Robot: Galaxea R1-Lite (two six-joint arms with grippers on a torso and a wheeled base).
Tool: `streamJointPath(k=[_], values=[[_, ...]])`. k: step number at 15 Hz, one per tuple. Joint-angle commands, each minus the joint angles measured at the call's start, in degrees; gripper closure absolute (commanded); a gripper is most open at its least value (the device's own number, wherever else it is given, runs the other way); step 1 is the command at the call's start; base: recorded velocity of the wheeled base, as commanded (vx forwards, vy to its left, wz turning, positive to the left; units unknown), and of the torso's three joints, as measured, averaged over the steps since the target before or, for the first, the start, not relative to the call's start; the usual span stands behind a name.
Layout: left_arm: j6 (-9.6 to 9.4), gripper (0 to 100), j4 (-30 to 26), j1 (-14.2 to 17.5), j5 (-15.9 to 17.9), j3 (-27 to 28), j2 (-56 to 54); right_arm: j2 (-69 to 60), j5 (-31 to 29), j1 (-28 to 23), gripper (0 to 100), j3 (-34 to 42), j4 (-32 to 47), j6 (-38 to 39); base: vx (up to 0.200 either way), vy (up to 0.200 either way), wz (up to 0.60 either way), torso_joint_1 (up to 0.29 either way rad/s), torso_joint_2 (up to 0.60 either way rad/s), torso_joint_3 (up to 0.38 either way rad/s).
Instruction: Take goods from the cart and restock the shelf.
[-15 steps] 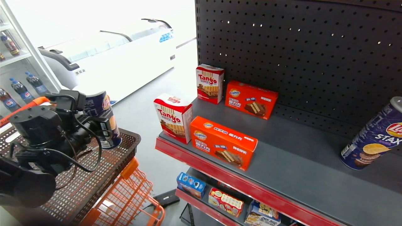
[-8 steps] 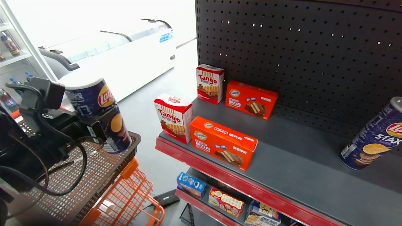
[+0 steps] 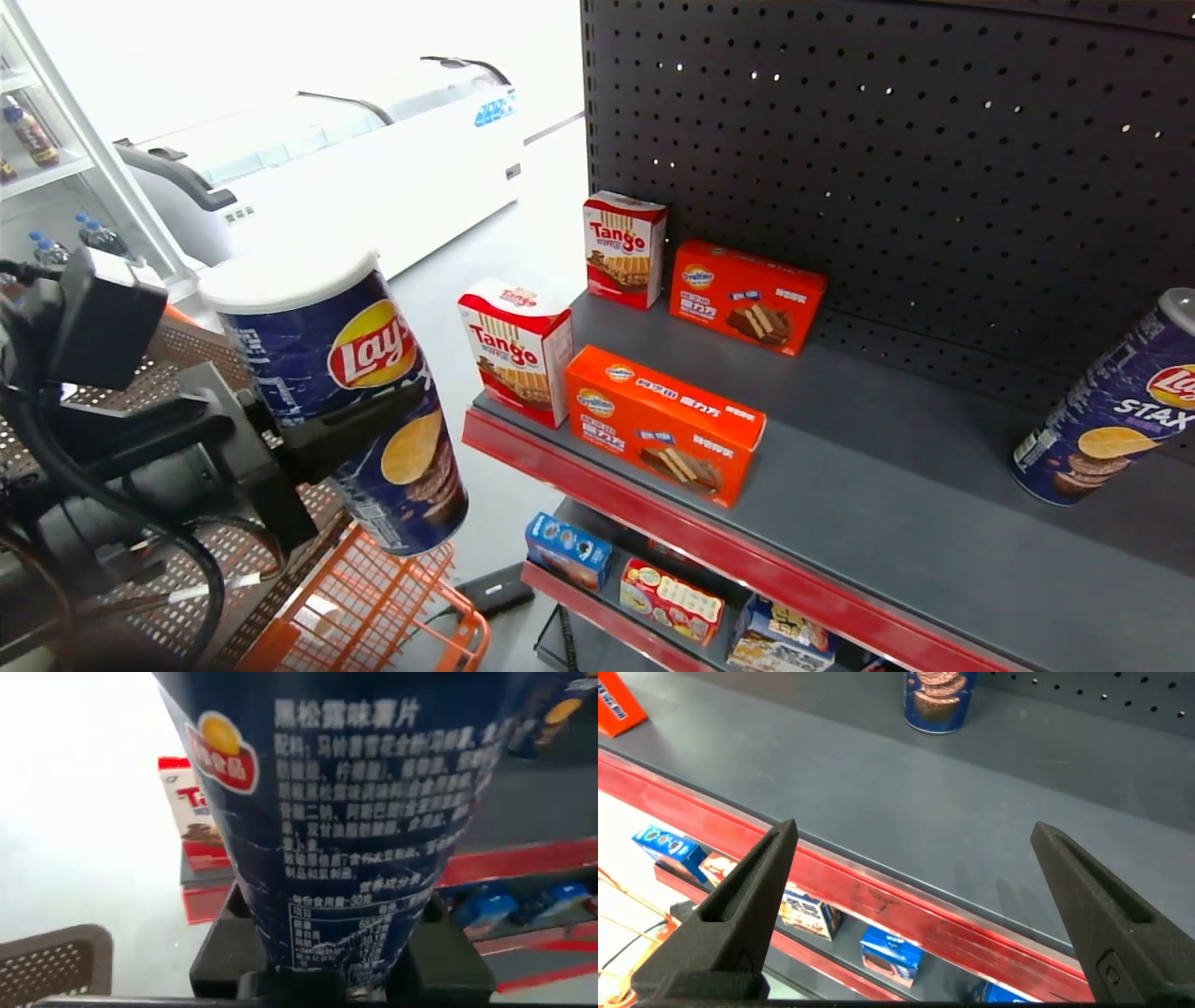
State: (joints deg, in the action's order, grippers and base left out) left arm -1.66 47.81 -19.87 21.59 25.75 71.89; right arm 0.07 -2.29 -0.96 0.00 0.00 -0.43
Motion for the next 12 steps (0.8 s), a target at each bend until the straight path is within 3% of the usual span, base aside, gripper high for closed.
streamJointPath(k=[1, 3, 5, 12], values=[[0.08, 100, -0.6, -2.2, 1.2, -0.8, -2.7, 0.0, 0.0, 0.0, 0, 0.0, 0.0, 0.0, 0.000, 0.000, 0.00, 0.000, 0.00, 0.000], [0.43, 100, -0.7, -6.1, 2.2, -0.3, -2.7, 0.0, 0.0, 0.0, 0, 0.0, 0.0, 0.0, 0.000, 0.000, 0.00, 0.000, 0.00, 0.000], [2.01, 100, -0.6, -6.9, 2.9, 0.2, -1.2, 0.0, 0.0, 0.0, 0, 0.0, 0.0, 0.0, 0.000, 0.000, 0.00, 0.000, 0.00, 0.000], [2.27, 100, 0.4, -12.0, 5.9, 2.0, 3.7, 0.0, 0.2, 0.1, 0, 0.0, 0.0, -0.1, 0.000, 0.000, 0.00, 0.000, 0.00, 0.000]])
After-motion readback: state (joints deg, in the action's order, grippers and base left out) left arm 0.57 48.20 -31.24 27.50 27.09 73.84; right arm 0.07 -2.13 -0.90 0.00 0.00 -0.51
